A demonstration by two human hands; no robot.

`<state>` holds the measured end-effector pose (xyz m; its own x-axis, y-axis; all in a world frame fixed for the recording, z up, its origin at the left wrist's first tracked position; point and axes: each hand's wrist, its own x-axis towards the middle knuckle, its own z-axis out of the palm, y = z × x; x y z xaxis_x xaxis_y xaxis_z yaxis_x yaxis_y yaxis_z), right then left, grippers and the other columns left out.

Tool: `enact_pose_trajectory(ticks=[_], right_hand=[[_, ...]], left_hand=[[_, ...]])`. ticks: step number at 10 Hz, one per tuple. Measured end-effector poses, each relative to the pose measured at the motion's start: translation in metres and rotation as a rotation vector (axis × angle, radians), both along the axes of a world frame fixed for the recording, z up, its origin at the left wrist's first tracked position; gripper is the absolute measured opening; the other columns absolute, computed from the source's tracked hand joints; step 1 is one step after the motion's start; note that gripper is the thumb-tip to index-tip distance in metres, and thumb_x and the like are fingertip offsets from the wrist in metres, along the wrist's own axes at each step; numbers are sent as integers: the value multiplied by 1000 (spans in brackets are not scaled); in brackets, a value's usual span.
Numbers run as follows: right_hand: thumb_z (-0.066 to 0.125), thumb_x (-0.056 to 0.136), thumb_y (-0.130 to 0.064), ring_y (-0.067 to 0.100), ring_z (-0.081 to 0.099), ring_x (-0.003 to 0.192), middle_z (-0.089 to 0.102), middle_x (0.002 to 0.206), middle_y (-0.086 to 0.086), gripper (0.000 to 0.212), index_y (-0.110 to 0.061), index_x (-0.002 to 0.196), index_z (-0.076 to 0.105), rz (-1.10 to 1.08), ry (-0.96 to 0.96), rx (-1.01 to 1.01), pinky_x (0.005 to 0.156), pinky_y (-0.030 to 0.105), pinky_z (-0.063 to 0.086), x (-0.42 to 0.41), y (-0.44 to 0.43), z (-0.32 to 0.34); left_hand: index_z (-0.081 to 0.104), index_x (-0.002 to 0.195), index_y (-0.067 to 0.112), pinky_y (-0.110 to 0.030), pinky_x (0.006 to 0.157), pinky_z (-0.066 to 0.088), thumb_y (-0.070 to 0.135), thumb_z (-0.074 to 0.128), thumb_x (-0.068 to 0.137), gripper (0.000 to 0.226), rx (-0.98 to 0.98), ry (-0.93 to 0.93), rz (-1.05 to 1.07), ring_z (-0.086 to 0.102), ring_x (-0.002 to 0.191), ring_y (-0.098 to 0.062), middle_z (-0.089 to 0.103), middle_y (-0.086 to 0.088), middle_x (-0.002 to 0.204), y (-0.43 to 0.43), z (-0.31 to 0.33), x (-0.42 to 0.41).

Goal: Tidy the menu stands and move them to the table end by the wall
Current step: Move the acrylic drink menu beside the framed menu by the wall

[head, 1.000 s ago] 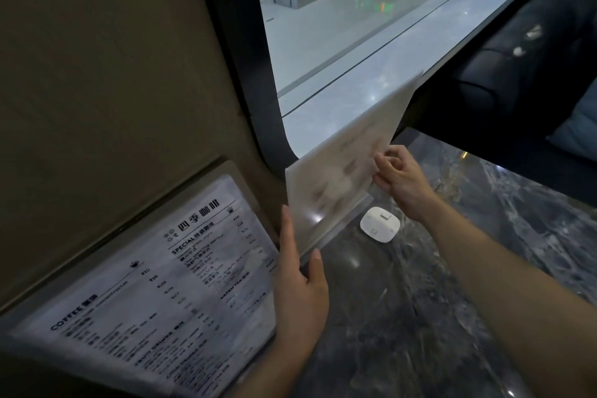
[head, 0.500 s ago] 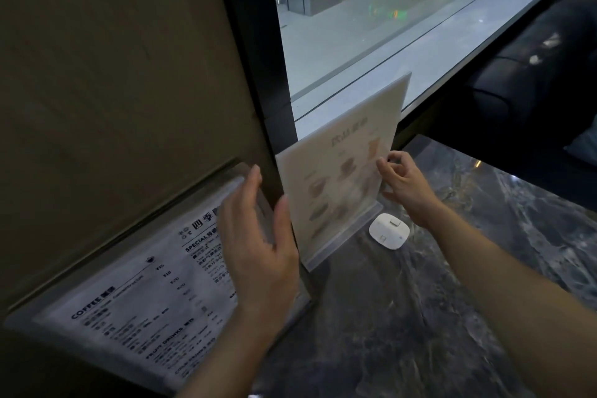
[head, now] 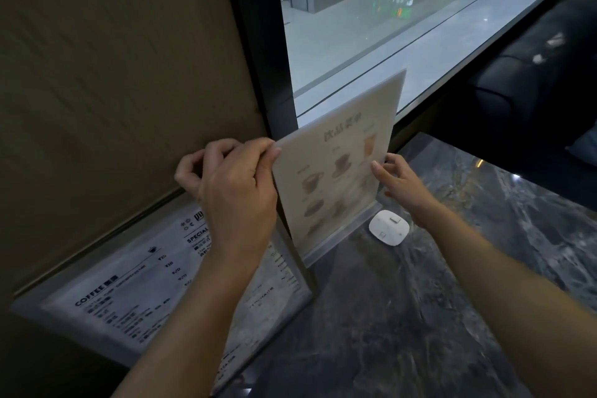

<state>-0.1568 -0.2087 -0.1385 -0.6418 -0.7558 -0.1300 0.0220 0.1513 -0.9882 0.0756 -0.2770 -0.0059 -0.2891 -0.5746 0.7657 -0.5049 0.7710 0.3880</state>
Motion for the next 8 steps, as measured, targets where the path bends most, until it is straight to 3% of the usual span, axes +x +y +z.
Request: enact_pose_trajectory(ticks=[4, 6, 8], right_hand=[[54, 87, -40, -19, 58, 69, 55, 102, -12, 45, -20, 125, 41, 51, 12, 29, 46, 3, 43, 5, -1, -3], [57, 85, -39, -20, 56, 71, 55, 103, -16, 47, -26, 127, 40, 82, 21, 37, 47, 2, 43, 7, 2, 2], [58, 84, -39, -3, 55, 99, 57, 114, -11, 52, -28, 132, 40, 155, 42, 52, 62, 10, 49, 6, 3, 5]], left_hand=[[66, 84, 8, -45, 79, 27, 10, 62, 83, 4, 23, 6, 27, 38, 84, -8, 45, 11, 77, 0, -5, 7], [65, 88, 11, -41, 83, 24, 16, 59, 86, 8, 71, -24, 30, 42, 84, -8, 65, -1, 78, -2, -6, 9], [64, 94, 13, -40, 84, 25, 19, 58, 87, 11, 58, -3, 5, 45, 85, -9, 68, -4, 82, -1, -5, 10]])
